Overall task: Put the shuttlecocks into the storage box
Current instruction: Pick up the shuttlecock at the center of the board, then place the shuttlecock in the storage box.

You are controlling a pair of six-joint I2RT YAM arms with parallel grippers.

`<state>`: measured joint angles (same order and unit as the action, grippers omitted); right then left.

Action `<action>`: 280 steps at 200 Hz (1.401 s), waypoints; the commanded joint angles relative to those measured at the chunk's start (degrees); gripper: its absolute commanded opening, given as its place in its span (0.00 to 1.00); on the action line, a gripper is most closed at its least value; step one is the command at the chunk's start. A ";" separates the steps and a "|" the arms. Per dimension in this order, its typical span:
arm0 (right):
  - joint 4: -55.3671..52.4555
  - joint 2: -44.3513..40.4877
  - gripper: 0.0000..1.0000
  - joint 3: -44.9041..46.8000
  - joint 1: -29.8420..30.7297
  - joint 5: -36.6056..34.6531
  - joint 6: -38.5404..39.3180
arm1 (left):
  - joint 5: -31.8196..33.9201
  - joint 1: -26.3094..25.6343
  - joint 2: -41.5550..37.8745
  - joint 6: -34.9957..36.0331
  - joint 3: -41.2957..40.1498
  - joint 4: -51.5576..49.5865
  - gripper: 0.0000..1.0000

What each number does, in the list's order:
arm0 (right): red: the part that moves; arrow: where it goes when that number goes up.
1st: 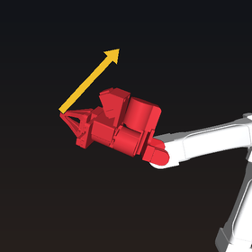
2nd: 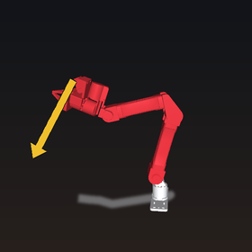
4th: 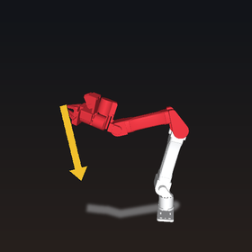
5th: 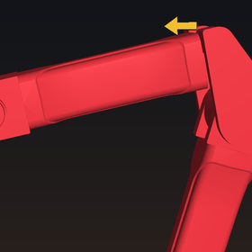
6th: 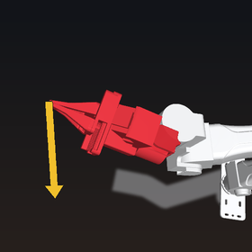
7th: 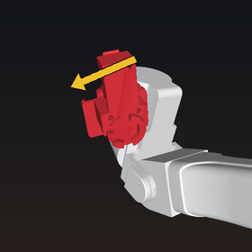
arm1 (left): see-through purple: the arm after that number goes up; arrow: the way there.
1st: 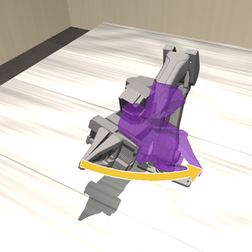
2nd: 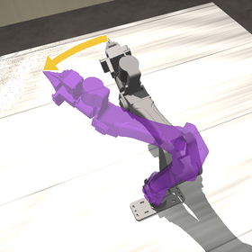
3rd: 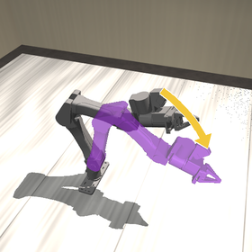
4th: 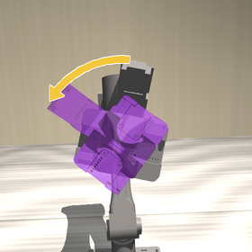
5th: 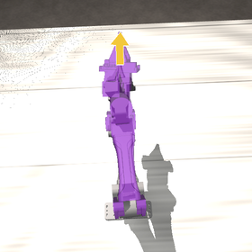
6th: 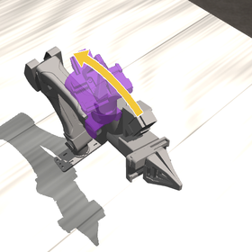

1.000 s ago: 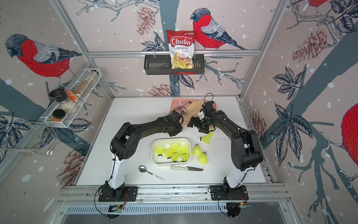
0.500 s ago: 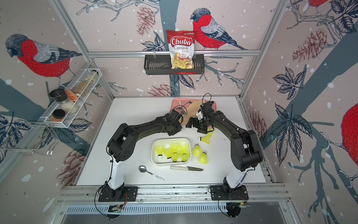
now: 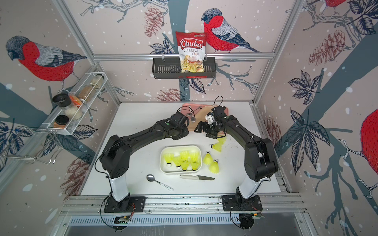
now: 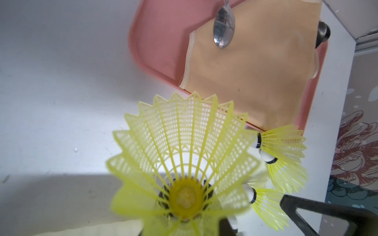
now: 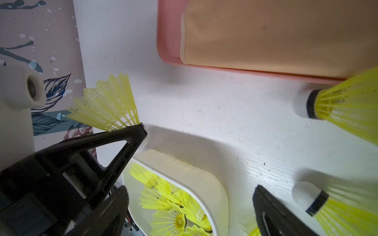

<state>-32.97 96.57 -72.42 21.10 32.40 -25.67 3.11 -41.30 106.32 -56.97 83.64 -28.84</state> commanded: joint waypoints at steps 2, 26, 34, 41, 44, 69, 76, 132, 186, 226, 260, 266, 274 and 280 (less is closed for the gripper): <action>0.84 -2.03 0.95 -0.04 0.97 2.13 0.73 | -0.60 -0.07 -4.69 2.97 -2.08 -4.84 0.16; 0.96 -5.10 0.95 1.24 4.39 1.07 0.47 | -1.83 -0.35 -10.11 4.69 -5.22 -8.49 0.16; 0.95 -6.19 0.95 1.82 5.90 0.08 0.27 | -1.84 -0.63 -12.12 5.01 -6.61 -9.63 0.16; 0.96 -7.24 0.95 2.53 7.35 -0.80 -0.14 | -1.63 -0.99 -14.04 5.14 -7.91 -10.36 0.16; 1.04 -7.70 0.95 2.85 8.05 -1.15 -0.32 | -1.58 -1.12 -14.83 5.27 -8.55 -10.56 0.16; 1.71 -11.91 0.96 6.02 13.44 -4.03 -2.70 | -2.05 -2.99 -21.85 3.55 -14.54 -12.33 0.16; 1.75 -13.09 0.96 6.89 14.77 -4.67 -3.43 | -1.76 -3.85 -23.72 2.61 -16.24 -12.78 0.16; 2.82 -20.67 0.95 14.85 24.21 -8.73 -8.87 | -0.92 -9.68 -36.15 -4.93 -29.04 -12.49 0.14; 2.80 -22.73 0.93 17.93 28.07 -11.49 -11.50 | -1.03 -11.79 -38.30 -6.90 -34.48 -11.41 0.14; 3.42 -21.89 0.92 18.01 29.65 -11.99 -12.29 | -1.12 -11.95 -37.42 -6.57 -36.26 -9.72 0.14; 4.08 -21.70 0.92 18.91 30.31 -11.52 -12.76 | 0.00 -12.13 -35.80 -5.52 -36.30 -8.89 0.14; 4.21 -21.59 0.92 18.93 30.37 -11.10 -12.81 | 0.05 -12.06 -35.50 -5.35 -36.26 -8.65 0.15; 4.25 -21.40 0.92 18.94 30.47 -10.63 -12.71 | 0.13 -12.10 -35.08 -5.26 -36.27 -8.55 0.14; 4.23 -21.30 0.92 18.91 30.66 -10.41 -12.57 | 0.25 -12.10 -34.75 -5.12 -36.33 -8.53 0.14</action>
<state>-30.02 74.91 -53.60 51.31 21.12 -37.67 1.80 -53.32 70.67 -62.96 47.42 -38.68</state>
